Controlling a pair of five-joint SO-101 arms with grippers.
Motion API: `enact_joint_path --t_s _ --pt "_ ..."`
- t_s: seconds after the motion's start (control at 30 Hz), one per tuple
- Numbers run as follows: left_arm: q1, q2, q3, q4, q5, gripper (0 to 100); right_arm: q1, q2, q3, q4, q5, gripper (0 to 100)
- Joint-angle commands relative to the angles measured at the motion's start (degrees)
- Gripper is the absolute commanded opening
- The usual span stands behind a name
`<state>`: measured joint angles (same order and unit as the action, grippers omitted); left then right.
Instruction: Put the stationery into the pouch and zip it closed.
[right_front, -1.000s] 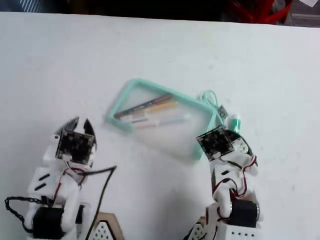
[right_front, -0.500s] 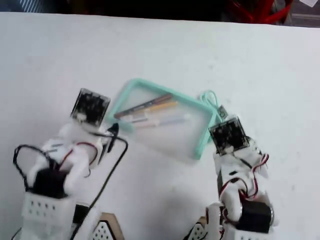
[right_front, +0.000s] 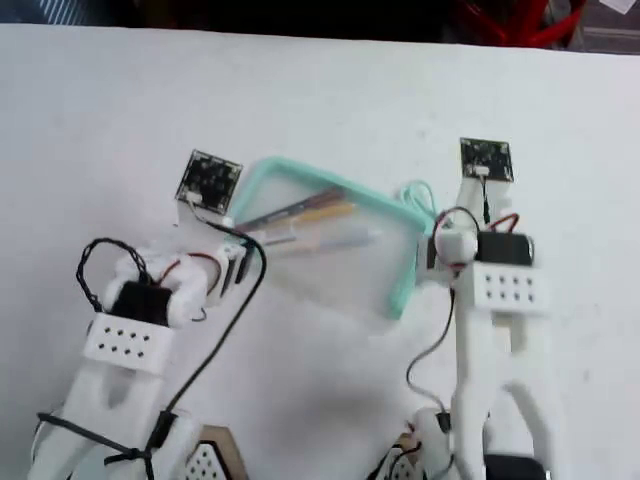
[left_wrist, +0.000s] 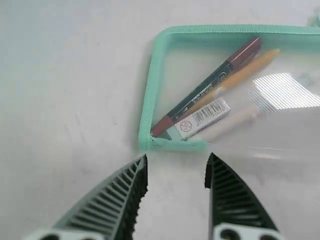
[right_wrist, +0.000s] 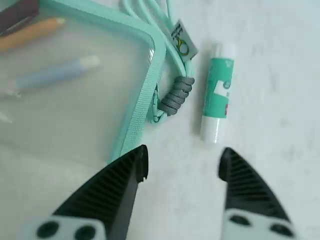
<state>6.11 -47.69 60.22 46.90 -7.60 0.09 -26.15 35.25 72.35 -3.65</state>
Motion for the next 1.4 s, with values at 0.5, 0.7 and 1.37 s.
enact_joint_path --t_s 0.5,0.7,1.37 --pt "0.04 0.22 1.67 -3.16 0.62 20 -7.08 25.27 -13.1 -11.21 -15.82 35.9" --pt "0.04 0.22 1.76 -3.16 0.62 20 -8.04 30.9 -12.48 -17.54 -16.44 35.8" --pt "0.31 0.22 1.76 -3.16 0.18 20 -7.34 33.54 -12.04 -20.44 -15.91 21.0"
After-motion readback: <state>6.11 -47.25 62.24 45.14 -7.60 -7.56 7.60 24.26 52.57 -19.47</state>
